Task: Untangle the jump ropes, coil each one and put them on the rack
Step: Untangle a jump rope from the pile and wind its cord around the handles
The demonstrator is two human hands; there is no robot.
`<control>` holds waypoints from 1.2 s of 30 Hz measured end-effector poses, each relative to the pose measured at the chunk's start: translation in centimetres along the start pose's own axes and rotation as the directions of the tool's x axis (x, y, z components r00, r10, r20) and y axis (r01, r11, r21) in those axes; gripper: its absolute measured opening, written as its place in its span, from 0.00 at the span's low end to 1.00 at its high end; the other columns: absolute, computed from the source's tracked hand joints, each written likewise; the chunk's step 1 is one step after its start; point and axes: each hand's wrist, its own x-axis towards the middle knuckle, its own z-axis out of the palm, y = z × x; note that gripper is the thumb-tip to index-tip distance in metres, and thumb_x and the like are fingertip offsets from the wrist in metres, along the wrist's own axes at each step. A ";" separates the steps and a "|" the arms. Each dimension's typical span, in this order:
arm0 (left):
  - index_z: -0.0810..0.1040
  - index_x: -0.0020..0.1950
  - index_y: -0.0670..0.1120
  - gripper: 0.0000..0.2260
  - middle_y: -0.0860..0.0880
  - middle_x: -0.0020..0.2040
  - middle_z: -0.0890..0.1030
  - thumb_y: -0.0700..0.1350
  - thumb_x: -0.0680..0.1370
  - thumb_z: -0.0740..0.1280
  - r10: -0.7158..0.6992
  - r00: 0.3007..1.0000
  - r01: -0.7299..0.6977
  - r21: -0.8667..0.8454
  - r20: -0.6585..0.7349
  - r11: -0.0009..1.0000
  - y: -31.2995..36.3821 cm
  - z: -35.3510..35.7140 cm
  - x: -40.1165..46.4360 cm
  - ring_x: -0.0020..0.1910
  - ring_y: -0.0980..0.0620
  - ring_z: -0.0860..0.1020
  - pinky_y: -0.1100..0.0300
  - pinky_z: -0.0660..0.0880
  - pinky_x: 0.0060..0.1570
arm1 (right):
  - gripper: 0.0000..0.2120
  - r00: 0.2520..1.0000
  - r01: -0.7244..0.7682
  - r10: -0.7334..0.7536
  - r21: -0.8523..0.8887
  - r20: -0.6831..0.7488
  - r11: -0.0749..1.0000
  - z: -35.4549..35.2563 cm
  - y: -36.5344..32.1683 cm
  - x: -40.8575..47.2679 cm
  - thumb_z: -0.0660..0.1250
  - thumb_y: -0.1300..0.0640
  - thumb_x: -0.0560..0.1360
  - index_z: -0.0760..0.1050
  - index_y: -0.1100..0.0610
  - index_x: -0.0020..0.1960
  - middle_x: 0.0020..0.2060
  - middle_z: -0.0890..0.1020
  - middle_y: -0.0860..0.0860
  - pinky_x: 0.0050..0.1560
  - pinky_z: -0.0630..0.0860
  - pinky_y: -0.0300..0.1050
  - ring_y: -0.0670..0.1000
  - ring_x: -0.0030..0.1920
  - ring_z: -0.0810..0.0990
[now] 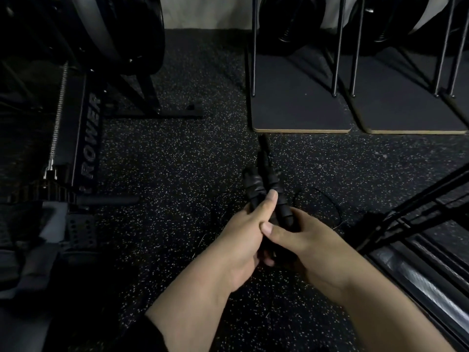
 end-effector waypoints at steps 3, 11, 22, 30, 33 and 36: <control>0.81 0.65 0.46 0.25 0.45 0.56 0.86 0.64 0.79 0.63 -0.004 0.997 0.008 -0.053 0.073 0.999 0.2 -0.1 0.1 0.51 0.48 0.84 0.53 0.76 0.42 | 0.17 1.000 0.013 -0.013 -0.029 0.008 0.999 -0.7 -0.2 0.5 0.77 0.56 0.75 0.79 0.58 0.61 0.49 0.84 0.61 0.46 0.79 0.48 0.55 0.44 0.81; 0.84 0.58 0.43 0.17 0.43 0.54 0.87 0.55 0.80 0.68 0.011 0.992 -0.044 -0.255 -0.129 0.966 1.1 1.7 1.1 0.54 0.43 0.86 0.47 0.81 0.58 | 0.23 0.996 -0.060 0.032 -0.359 -0.085 0.931 -1.1 -0.6 0.0 0.78 0.47 0.71 0.73 0.41 0.61 0.48 0.86 0.42 0.52 0.80 0.42 0.40 0.48 0.84; 0.80 0.62 0.52 0.21 0.52 0.57 0.85 0.64 0.83 0.56 0.375 0.836 -0.266 0.301 -0.401 0.916 2.1 1.1 2.7 0.56 0.52 0.83 0.54 0.77 0.56 | 0.19 0.995 0.048 -0.064 -0.201 -0.074 0.978 -5.1 -1.7 -1.0 0.78 0.55 0.73 0.79 0.41 0.59 0.39 0.84 0.40 0.37 0.76 0.48 0.46 0.36 0.80; 0.75 0.66 0.62 0.13 0.62 0.65 0.80 0.51 0.86 0.57 0.530 0.847 -0.476 0.504 0.043 0.720 1.9 0.7 4.1 0.66 0.67 0.74 0.69 0.67 0.68 | 0.24 0.957 0.050 -0.096 0.169 0.274 0.984 -7.6 -2.7 -2.5 0.77 0.61 0.66 0.79 0.44 0.59 0.45 0.75 0.60 0.25 0.66 0.39 0.49 0.29 0.70; 0.79 0.50 0.61 0.17 0.55 0.39 0.82 0.44 0.87 0.55 0.523 0.851 -0.419 0.530 -0.053 0.737 1.4 1.6 4.0 0.40 0.56 0.79 0.57 0.76 0.47 | 0.23 0.975 0.075 -0.127 0.267 0.182 0.961 -7.9 -2.4 -2.3 0.78 0.59 0.66 0.80 0.50 0.59 0.46 0.74 0.60 0.23 0.65 0.38 0.50 0.28 0.69; 0.77 0.55 0.61 0.13 0.57 0.33 0.78 0.44 0.86 0.56 0.443 0.896 -0.310 0.696 -0.014 0.648 1.2 2.3 4.0 0.32 0.53 0.74 0.55 0.71 0.35 | 0.26 0.994 0.107 -0.111 0.289 -0.003 0.951 -7.5 -2.1 -1.8 0.79 0.57 0.63 0.79 0.51 0.60 0.46 0.74 0.59 0.23 0.65 0.39 0.50 0.29 0.69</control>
